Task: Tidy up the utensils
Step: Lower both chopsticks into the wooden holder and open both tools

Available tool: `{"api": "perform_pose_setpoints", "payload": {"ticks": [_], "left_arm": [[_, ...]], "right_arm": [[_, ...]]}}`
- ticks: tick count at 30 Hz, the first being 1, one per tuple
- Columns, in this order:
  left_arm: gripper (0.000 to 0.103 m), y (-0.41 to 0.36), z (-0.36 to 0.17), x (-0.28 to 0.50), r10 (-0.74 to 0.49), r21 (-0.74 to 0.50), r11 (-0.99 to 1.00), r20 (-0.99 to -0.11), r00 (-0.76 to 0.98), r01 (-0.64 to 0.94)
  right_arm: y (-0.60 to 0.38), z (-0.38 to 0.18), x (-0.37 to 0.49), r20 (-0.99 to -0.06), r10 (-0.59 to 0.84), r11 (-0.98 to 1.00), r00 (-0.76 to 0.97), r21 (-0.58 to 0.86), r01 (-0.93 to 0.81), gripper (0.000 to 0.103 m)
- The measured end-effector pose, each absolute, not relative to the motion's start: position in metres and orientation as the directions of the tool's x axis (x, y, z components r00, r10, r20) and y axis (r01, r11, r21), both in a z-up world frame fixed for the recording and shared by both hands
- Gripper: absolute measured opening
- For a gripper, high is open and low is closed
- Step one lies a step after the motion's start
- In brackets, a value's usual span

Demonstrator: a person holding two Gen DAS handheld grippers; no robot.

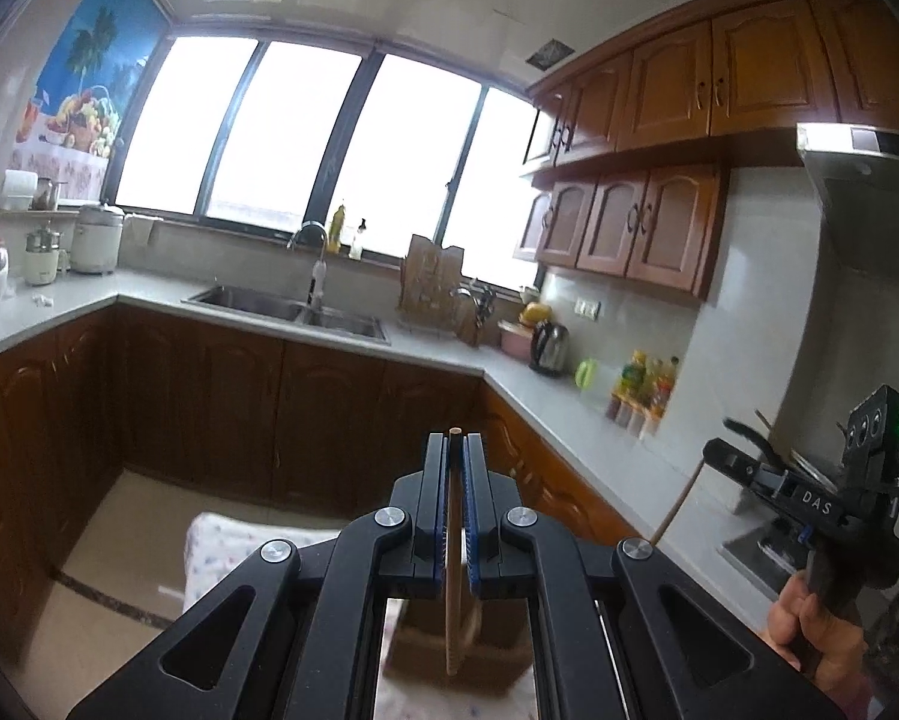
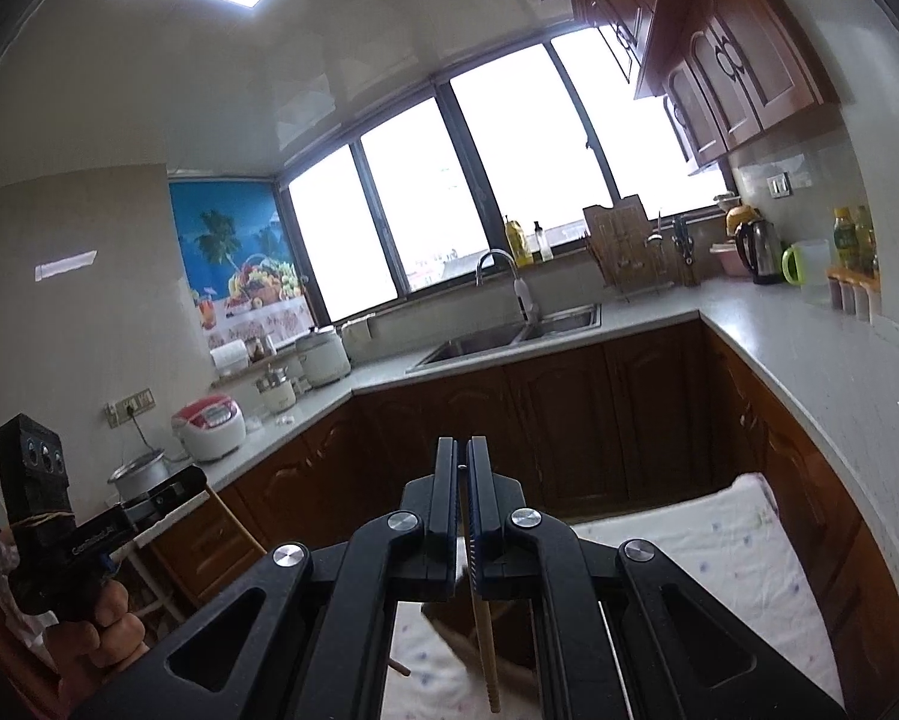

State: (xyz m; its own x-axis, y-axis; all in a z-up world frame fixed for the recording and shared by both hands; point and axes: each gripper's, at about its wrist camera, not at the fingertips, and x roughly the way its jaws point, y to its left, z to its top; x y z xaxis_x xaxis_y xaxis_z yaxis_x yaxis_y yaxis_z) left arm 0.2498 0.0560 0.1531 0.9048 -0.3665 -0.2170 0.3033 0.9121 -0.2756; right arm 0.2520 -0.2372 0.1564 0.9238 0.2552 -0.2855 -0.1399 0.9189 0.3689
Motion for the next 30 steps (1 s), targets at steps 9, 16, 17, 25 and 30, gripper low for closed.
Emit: {"api": "perform_pose_setpoints", "payload": {"ticks": [9, 16, 17, 25, 30], "left_arm": [[0.002, 0.039, 0.124, 0.303, -0.345, -0.28, 0.916, -0.194, 0.918, 0.286], [0.002, 0.027, 0.063, 0.351, -0.35, -0.307, 0.911, -0.223, 0.91, 0.275], [0.002, 0.026, 0.053, 0.36, -0.35, -0.314, 0.911, -0.238, 0.906, 0.269], [0.003, 0.018, 0.001, 0.411, -0.345, -0.366, 0.906, -0.341, 0.874, 0.214], [0.003, 0.014, 0.016, 0.419, -0.328, -0.349, 0.915, -0.348, 0.878, 0.203]], "right_arm": [[-0.24, 0.149, 0.295, -0.281, 0.23, 0.925, 0.932, 0.36, -0.12, 0.003], [-0.248, 0.098, 0.31, -0.314, 0.213, 0.912, 0.925, 0.403, -0.073, 0.003], [-0.25, 0.09, 0.31, -0.312, 0.211, 0.908, 0.926, 0.414, -0.067, 0.003], [-0.263, 0.051, 0.298, -0.31, 0.168, 0.886, 0.936, 0.463, -0.006, 0.003], [-0.267, 0.051, 0.297, -0.313, 0.159, 0.891, 0.936, 0.455, 0.001, 0.003]]}}
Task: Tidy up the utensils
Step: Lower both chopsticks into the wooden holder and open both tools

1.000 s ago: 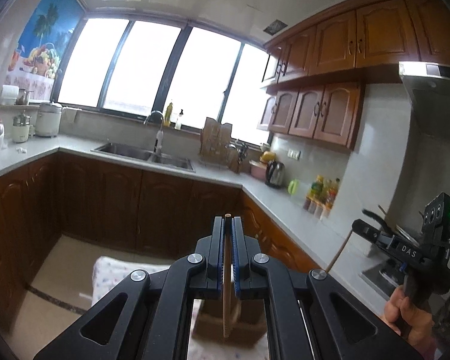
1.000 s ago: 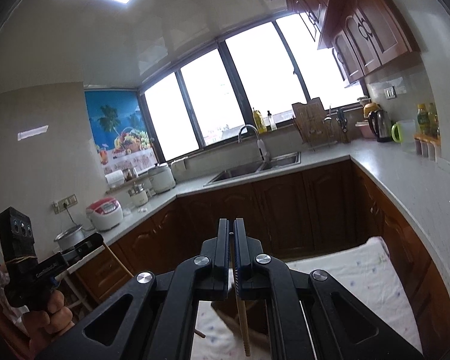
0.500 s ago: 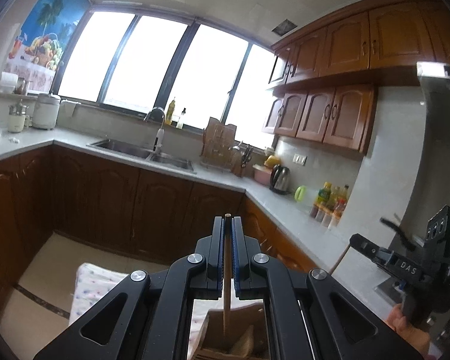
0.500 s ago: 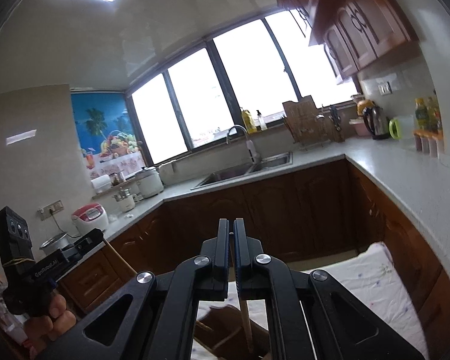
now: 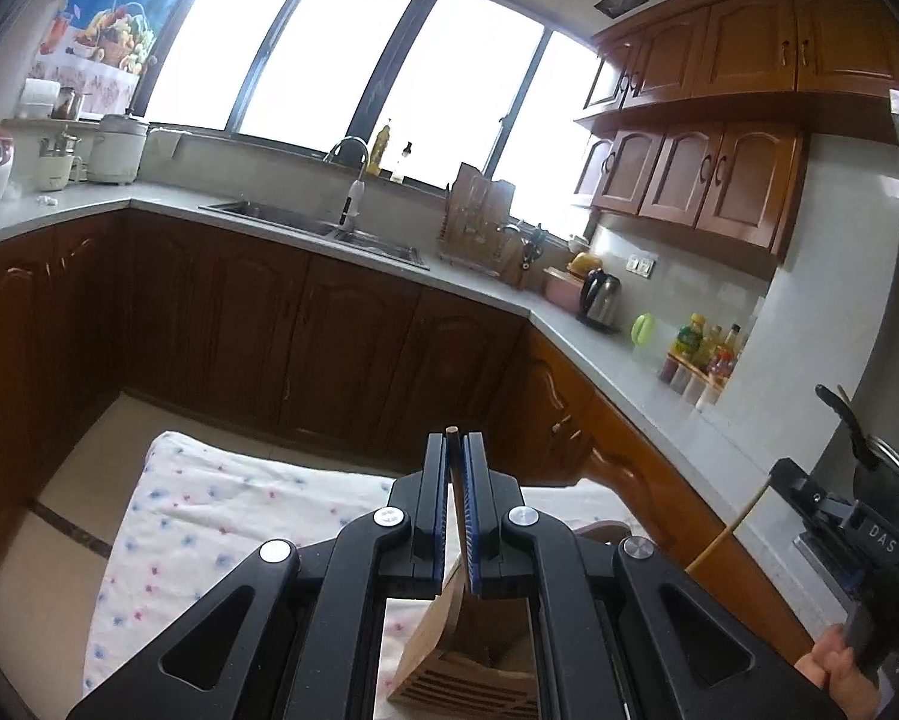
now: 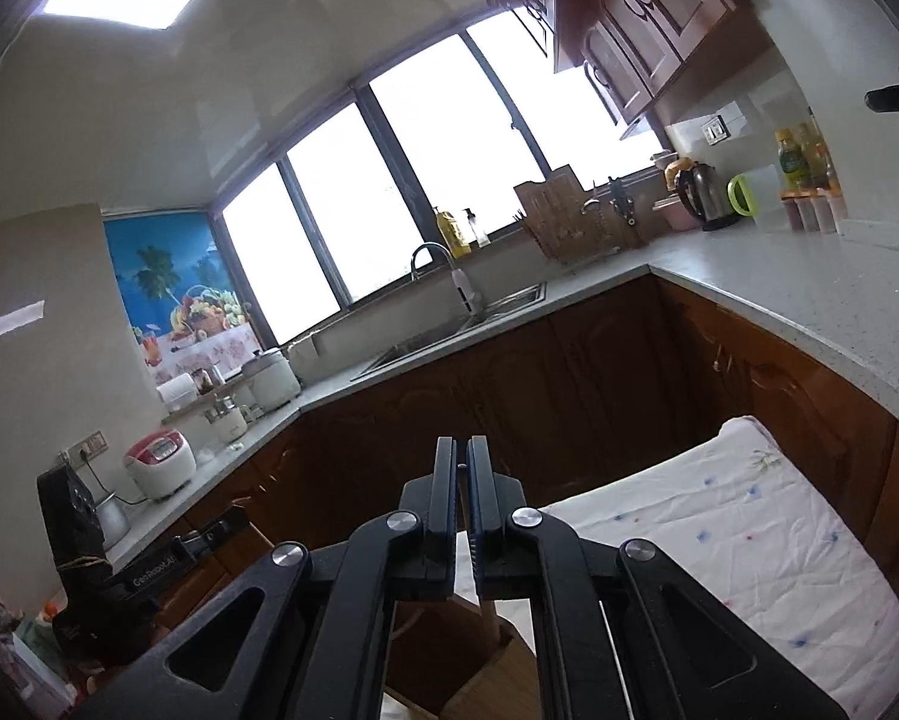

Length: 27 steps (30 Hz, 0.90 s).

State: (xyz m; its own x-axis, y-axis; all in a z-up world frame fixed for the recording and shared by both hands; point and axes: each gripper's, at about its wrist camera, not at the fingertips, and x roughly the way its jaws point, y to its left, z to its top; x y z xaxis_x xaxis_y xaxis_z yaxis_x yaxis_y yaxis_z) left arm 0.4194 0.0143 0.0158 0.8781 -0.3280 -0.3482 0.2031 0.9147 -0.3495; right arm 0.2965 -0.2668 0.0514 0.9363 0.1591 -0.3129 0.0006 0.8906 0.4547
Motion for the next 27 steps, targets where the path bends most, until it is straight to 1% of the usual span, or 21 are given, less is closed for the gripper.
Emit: {"api": "perform_pose_setpoints", "payload": {"ticks": [6, 13, 14, 16, 17, 18, 19, 20, 21, 24, 25, 26, 27], "left_arm": [[0.004, 0.016, 0.027, 0.42, -0.321, -0.347, 0.918, -0.364, 0.874, 0.193], [0.004, 0.018, 0.028, 0.411, -0.319, -0.33, 0.923, -0.378, 0.869, 0.195], [0.004, 0.017, 0.028, 0.41, -0.32, -0.328, 0.924, -0.382, 0.867, 0.196], [0.014, 0.018, 0.028, 0.409, -0.321, -0.328, 0.924, -0.391, 0.863, 0.195], [0.029, 0.019, 0.029, 0.409, -0.325, -0.335, 0.922, -0.392, 0.861, 0.195], [0.044, 0.022, 0.027, 0.405, -0.321, -0.338, 0.922, -0.389, 0.864, 0.191], [0.048, 0.024, 0.03, 0.402, -0.315, -0.339, 0.922, -0.381, 0.869, 0.185], [0.054, 0.026, 0.029, 0.398, -0.308, -0.338, 0.924, -0.379, 0.873, 0.18], [0.056, 0.028, 0.031, 0.397, -0.307, -0.339, 0.924, -0.38, 0.872, 0.177], [0.074, 0.035, 0.033, 0.386, -0.309, -0.356, 0.919, -0.385, 0.87, 0.169], [0.077, 0.037, 0.034, 0.383, -0.304, -0.356, 0.92, -0.386, 0.871, 0.164], [0.078, 0.04, 0.034, 0.376, -0.298, -0.357, 0.921, -0.385, 0.873, 0.157], [0.078, 0.043, 0.035, 0.37, -0.297, -0.361, 0.92, -0.383, 0.875, 0.154]], "right_arm": [[-0.27, 0.051, 0.301, -0.326, 0.169, 0.887, 0.93, 0.462, 0.001, 0.003], [-0.271, 0.052, 0.304, -0.346, 0.166, 0.889, 0.923, 0.458, 0.011, 0.004], [-0.271, 0.051, 0.304, -0.346, 0.17, 0.887, 0.923, 0.462, 0.01, 0.007], [-0.272, 0.05, 0.304, -0.345, 0.176, 0.879, 0.922, 0.476, 0.01, 0.009], [-0.273, 0.05, 0.304, -0.345, 0.18, 0.875, 0.921, 0.484, 0.01, 0.011], [-0.275, 0.05, 0.303, -0.344, 0.179, 0.873, 0.922, 0.488, 0.012, 0.019], [-0.276, 0.05, 0.301, -0.343, 0.177, 0.87, 0.922, 0.493, 0.017, 0.028], [-0.277, 0.051, 0.299, -0.335, 0.182, 0.864, 0.925, 0.503, 0.012, 0.056], [-0.278, 0.051, 0.296, -0.325, 0.184, 0.859, 0.928, 0.512, 0.009, 0.075], [-0.28, 0.055, 0.285, -0.297, 0.186, 0.847, 0.937, 0.531, 0.0, 0.087], [-0.281, 0.056, 0.282, -0.293, 0.192, 0.842, 0.937, 0.539, -0.004, 0.09], [-0.281, 0.057, 0.278, -0.289, 0.198, 0.836, 0.936, 0.548, -0.008, 0.097], [-0.281, 0.057, 0.275, -0.289, 0.201, 0.832, 0.936, 0.554, -0.008, 0.099]]}}
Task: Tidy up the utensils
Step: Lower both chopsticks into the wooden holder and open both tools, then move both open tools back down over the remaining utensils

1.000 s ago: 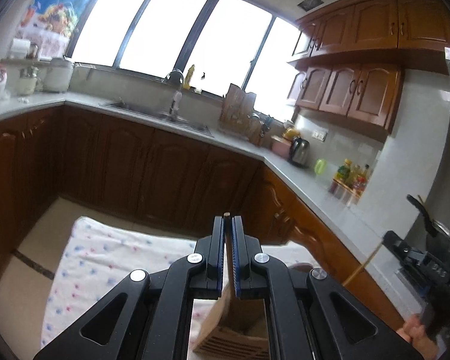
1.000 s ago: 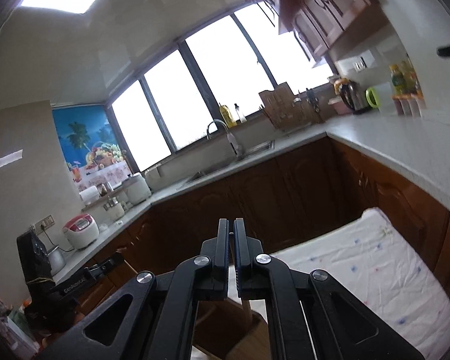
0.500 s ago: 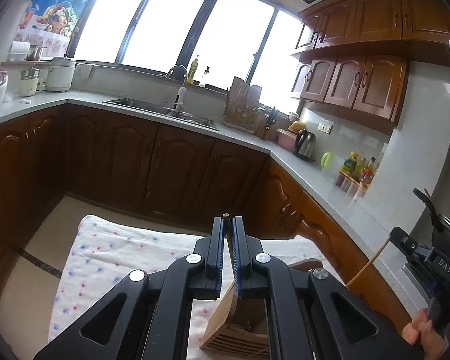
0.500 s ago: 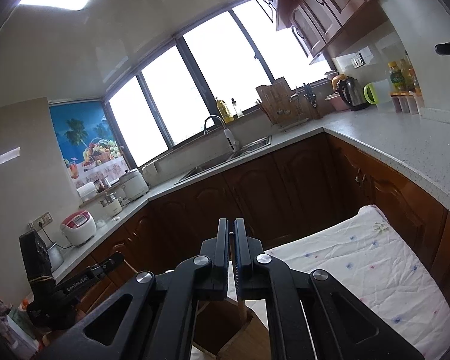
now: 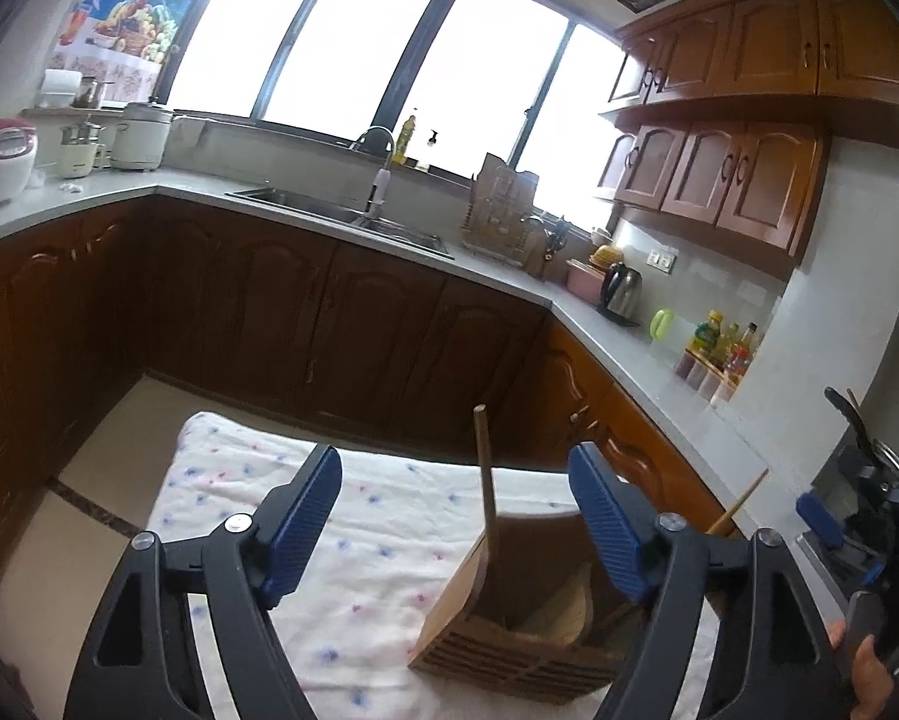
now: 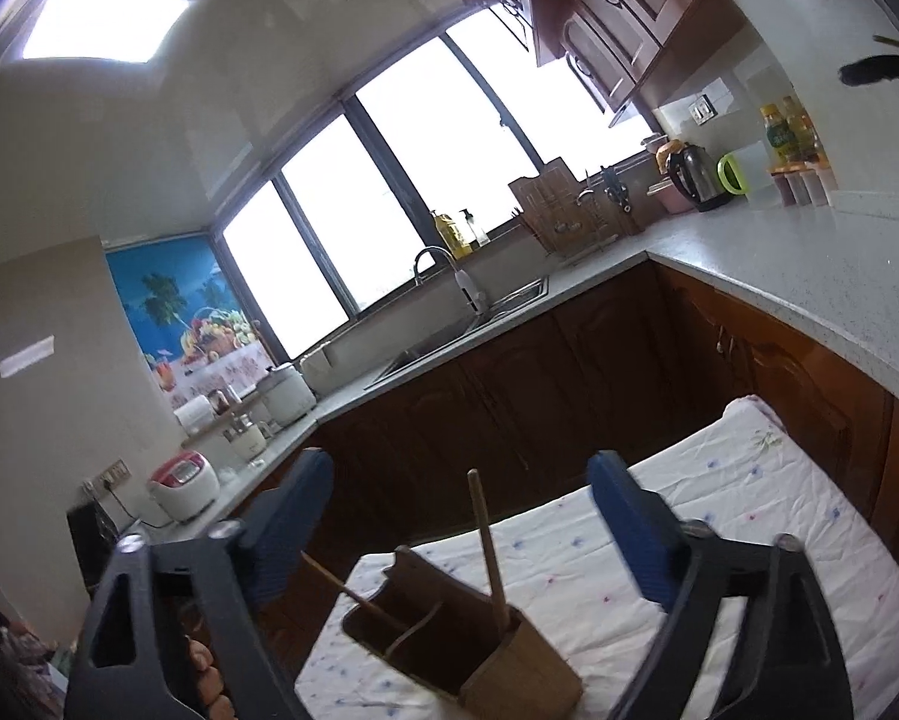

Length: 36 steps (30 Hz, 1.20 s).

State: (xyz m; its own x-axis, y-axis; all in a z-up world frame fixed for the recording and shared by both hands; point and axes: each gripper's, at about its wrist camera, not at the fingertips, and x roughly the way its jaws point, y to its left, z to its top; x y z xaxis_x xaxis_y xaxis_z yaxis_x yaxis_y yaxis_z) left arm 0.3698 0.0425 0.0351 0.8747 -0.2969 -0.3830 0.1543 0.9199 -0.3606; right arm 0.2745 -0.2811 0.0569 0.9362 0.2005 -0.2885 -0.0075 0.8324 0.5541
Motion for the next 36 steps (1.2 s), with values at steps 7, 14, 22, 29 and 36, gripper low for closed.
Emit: {"api": "perform_pose_setpoints", "payload": {"ticks": [7, 14, 22, 29, 36], "left_arm": [[0.082, 0.056, 0.034, 0.32, -0.29, -0.365, 0.922, -0.422, 0.859, 0.132], [0.082, 0.06, 0.04, 0.275, -0.301, -0.356, 0.925, -0.48, 0.824, 0.131], [0.082, 0.063, 0.032, 0.224, -0.318, -0.377, 0.92, -0.548, 0.774, 0.111], [0.082, 0.068, 0.026, 0.202, -0.327, -0.398, 0.913, -0.597, 0.733, 0.083], [0.082, 0.068, 0.02, 0.187, -0.316, -0.382, 0.922, -0.635, 0.705, 0.069]], "right_arm": [[-0.269, 0.056, 0.24, -0.314, 0.228, 0.839, 0.922, 0.543, -0.022, 0.099], [-0.257, 0.047, 0.198, -0.369, 0.237, 0.861, 0.899, 0.509, -0.018, 0.099], [-0.254, 0.031, 0.155, -0.42, 0.223, 0.858, 0.88, 0.514, 0.028, 0.099], [-0.251, 0.01, 0.128, -0.488, 0.205, 0.869, 0.848, 0.489, 0.071, 0.099], [-0.244, -0.01, 0.11, -0.565, 0.167, 0.9, 0.808, 0.422, 0.109, 0.099]]}}
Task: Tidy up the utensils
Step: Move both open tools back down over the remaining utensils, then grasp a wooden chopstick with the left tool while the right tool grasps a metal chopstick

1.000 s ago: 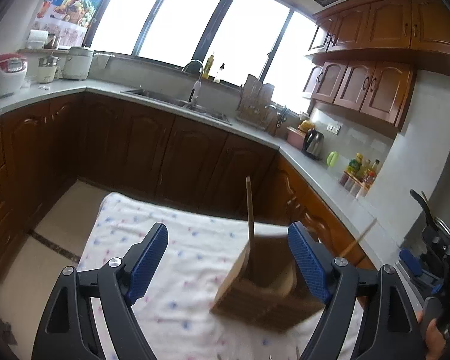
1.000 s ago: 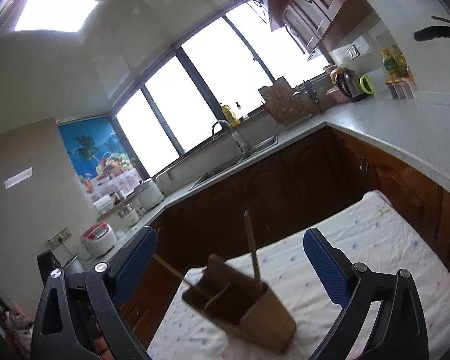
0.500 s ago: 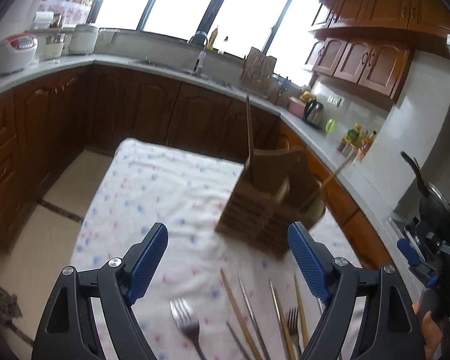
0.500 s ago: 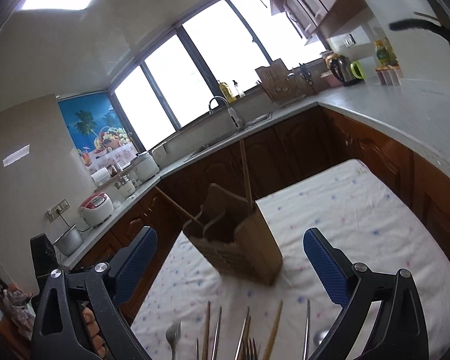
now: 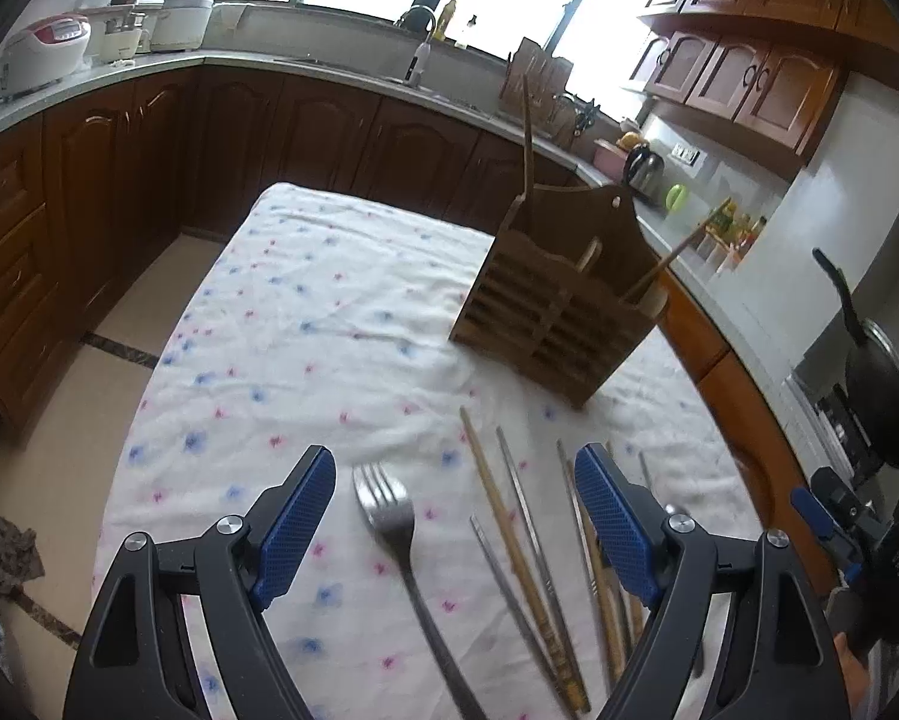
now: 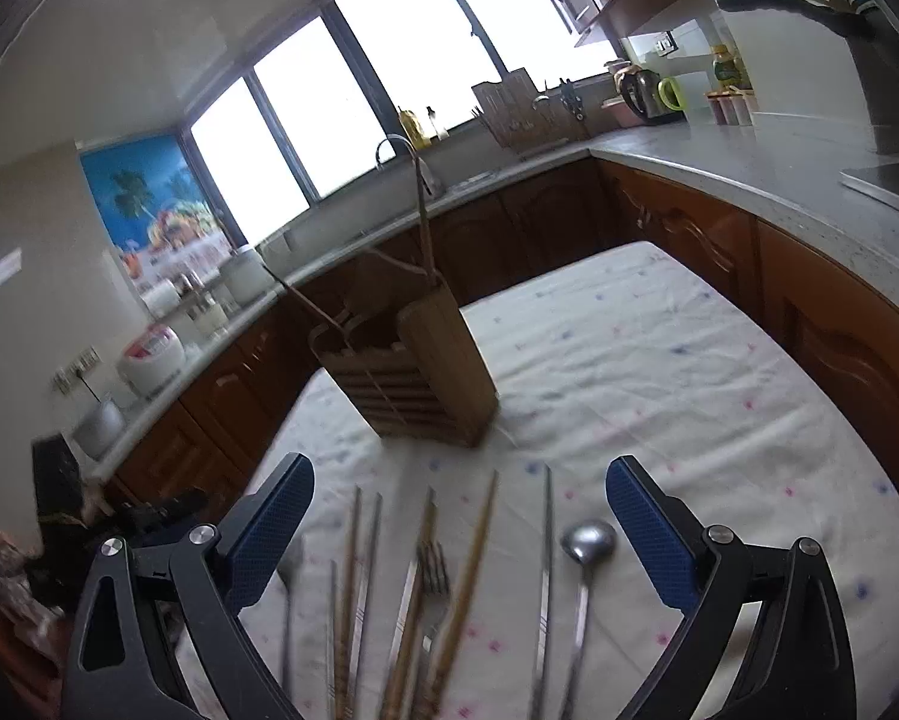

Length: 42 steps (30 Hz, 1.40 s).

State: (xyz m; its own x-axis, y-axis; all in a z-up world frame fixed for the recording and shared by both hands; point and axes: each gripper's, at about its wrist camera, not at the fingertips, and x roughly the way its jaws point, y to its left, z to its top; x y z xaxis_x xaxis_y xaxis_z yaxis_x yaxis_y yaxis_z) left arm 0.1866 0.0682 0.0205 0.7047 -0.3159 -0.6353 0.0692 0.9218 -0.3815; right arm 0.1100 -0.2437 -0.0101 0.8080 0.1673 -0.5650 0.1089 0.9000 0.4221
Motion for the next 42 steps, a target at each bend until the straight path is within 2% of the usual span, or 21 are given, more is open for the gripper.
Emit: {"api": "perform_pose_setpoints", "payload": {"ticks": [7, 25, 28, 29, 31, 34, 36, 38, 42], "left_arm": [[0.082, 0.061, 0.013, 0.191, -0.304, -0.362, 0.93, -0.671, 0.676, 0.059], [0.08, 0.027, -0.004, 0.237, -0.286, -0.294, 0.952, -0.745, 0.602, 0.088], [0.078, 0.023, -0.006, 0.247, -0.283, -0.287, 0.954, -0.755, 0.592, 0.091], [0.077, 0.021, -0.006, 0.251, -0.281, -0.281, 0.955, -0.759, 0.588, 0.093], [0.074, 0.017, -0.007, 0.259, -0.275, -0.271, 0.958, -0.766, 0.581, 0.097], [0.068, 0.01, -0.013, 0.275, -0.265, -0.252, 0.962, -0.785, 0.56, 0.103], [0.058, 0.006, -0.017, 0.287, -0.266, -0.247, 0.963, -0.8, 0.537, 0.109], [0.053, 0.0, -0.024, 0.3, -0.253, -0.229, 0.967, -0.821, 0.511, 0.112], [0.051, -0.008, -0.037, 0.322, -0.234, -0.203, 0.972, -0.848, 0.476, 0.117]], "right_arm": [[-0.236, -0.023, 0.109, -0.603, 0.139, 0.925, 0.785, 0.362, 0.115, 0.099], [-0.239, -0.043, 0.139, -0.679, 0.157, 0.938, 0.718, 0.331, 0.108, 0.098], [-0.238, -0.046, 0.148, -0.692, 0.149, 0.944, 0.706, 0.312, 0.106, 0.09], [-0.238, -0.047, 0.151, -0.699, 0.15, 0.945, 0.7, 0.308, 0.106, 0.083], [-0.238, -0.052, 0.159, -0.714, 0.151, 0.947, 0.683, 0.303, 0.107, 0.076], [-0.239, -0.06, 0.172, -0.742, 0.149, 0.95, 0.653, 0.291, 0.114, 0.071], [-0.239, -0.066, 0.181, -0.76, 0.16, 0.951, 0.629, 0.29, 0.109, 0.062], [-0.237, -0.073, 0.191, -0.78, 0.165, 0.955, 0.604, 0.28, 0.101, 0.057], [-0.237, -0.087, 0.207, -0.819, 0.146, 0.965, 0.554, 0.242, 0.103, 0.05]]}}
